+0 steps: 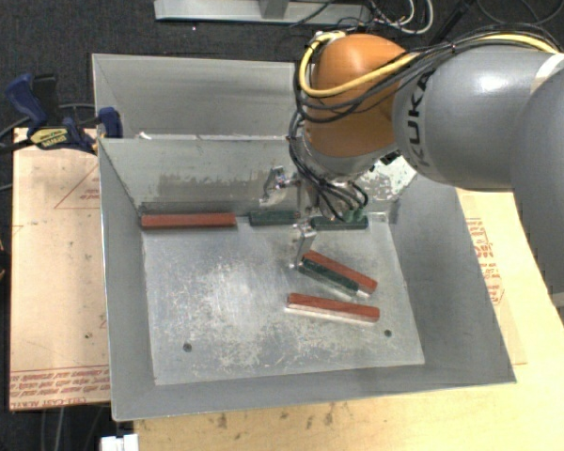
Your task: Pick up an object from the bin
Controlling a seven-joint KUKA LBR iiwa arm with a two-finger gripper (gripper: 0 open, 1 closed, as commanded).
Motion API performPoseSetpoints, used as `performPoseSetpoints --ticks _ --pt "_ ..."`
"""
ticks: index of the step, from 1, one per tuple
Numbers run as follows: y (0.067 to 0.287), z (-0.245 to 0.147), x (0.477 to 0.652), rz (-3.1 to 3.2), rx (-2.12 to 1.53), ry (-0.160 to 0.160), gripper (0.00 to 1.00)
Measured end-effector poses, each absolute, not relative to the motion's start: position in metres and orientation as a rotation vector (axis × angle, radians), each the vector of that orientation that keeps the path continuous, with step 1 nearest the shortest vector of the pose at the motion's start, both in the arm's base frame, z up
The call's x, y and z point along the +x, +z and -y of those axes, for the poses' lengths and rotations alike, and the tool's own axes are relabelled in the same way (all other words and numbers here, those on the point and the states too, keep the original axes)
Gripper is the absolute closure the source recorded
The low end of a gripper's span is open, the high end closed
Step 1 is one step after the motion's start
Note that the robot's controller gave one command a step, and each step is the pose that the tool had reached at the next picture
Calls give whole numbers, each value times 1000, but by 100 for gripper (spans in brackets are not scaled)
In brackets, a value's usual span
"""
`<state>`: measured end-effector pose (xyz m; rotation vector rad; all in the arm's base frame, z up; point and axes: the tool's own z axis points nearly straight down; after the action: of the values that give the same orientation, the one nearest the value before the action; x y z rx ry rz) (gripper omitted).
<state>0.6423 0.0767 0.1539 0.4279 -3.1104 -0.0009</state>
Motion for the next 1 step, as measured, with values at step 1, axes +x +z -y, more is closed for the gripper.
performPoseSetpoints --ticks 1 --pt "129 -48 644 3072 681 0 0"
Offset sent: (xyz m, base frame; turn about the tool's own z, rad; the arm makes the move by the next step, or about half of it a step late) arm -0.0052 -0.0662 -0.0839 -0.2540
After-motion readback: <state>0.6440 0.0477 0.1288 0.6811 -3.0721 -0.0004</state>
